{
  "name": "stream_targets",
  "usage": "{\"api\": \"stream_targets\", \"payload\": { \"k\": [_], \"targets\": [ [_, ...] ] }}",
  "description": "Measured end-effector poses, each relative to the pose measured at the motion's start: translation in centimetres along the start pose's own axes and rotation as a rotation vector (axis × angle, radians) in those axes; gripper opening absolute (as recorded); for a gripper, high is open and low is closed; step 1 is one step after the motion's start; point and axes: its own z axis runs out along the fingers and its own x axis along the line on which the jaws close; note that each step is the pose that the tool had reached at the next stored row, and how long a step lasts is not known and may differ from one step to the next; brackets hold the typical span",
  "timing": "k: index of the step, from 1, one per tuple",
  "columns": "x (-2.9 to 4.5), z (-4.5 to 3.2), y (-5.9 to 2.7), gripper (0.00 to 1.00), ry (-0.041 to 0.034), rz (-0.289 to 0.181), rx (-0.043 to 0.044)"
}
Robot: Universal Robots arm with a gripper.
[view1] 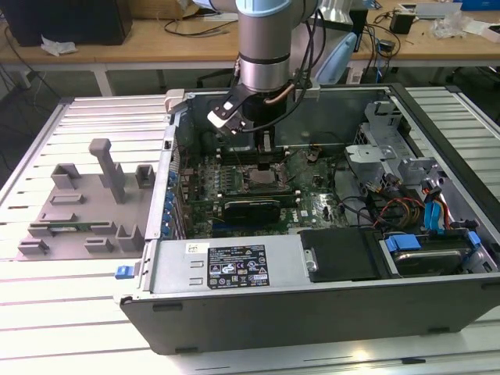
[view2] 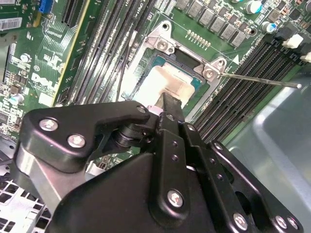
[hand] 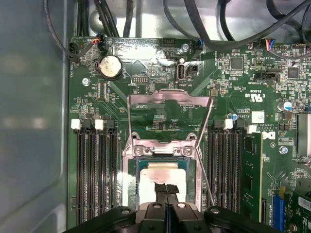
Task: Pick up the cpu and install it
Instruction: 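Place the cpu into insertion slot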
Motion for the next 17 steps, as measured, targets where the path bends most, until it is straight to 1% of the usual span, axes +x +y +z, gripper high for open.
{"api": "stream_targets", "payload": {
  "k": [3,5,8,9,13,17],
  "targets": [
    [-0.11,0.38,-0.01,0.11,0.0077,0.000,-0.0002],
    [-0.10,0.96,-0.02,0.11,0.0110,0.000,-0.0002],
    [-0.07,1.83,-0.04,0.11,0.0135,0.001,-0.0001],
    [-0.08,1.97,-0.05,0.11,0.0141,0.001,0.0002],
    [-0.08,2.17,-0.06,0.11,0.0162,0.001,0.0004],
    [-0.07,2.17,-0.05,0.11,0.0173,0.001,0.0000]
  ]
}}
